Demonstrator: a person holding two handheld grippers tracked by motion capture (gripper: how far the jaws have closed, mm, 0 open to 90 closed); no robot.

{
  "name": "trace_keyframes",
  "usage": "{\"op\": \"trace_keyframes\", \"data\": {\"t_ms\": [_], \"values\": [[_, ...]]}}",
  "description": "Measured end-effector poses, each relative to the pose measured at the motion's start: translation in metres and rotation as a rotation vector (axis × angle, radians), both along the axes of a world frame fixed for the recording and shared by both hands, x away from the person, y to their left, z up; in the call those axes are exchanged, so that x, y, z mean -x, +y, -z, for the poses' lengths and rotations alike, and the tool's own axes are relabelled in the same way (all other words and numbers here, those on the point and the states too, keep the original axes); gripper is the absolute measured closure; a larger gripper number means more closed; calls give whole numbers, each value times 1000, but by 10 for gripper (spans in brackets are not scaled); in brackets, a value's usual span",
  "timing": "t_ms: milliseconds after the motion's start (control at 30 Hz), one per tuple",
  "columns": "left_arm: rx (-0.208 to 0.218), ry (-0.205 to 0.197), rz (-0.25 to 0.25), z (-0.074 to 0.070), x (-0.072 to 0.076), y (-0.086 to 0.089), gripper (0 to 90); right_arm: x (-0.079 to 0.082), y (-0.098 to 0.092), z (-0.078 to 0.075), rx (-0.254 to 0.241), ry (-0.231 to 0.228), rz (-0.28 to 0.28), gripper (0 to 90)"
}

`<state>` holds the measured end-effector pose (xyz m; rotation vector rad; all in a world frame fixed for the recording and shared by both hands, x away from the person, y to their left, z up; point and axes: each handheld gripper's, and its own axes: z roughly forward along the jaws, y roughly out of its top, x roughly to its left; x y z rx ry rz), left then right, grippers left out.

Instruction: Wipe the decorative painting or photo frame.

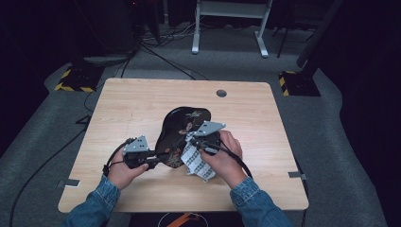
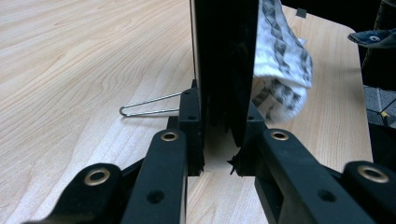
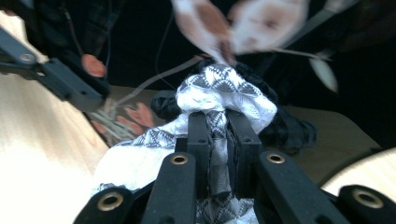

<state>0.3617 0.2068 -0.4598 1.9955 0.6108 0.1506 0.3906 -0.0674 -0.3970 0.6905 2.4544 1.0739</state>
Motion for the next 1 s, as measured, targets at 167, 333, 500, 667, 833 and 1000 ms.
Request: {"op": "trace_keyframes", "data": {"t_ms": [167, 333, 500, 667, 833, 1000], "values": [[1, 0, 2, 0, 0, 0, 781, -6, -12, 0, -7, 2, 39, 821], [-1, -1, 0, 0, 0, 0, 780, -11, -21, 0, -9, 1, 75, 821], [0, -2, 1, 0, 0, 0, 779, -16, -30, 0, -10, 1, 106, 821], [2, -1, 1, 0, 0, 0, 778, -20, -36, 0, -16, 2, 131, 821], [0, -1, 0, 0, 0, 0, 778, -19, -36, 0, -9, -3, 135, 821], [1, 2, 0, 0, 0, 0, 778, -14, -26, 2, 8, -5, 103, 820]]}}
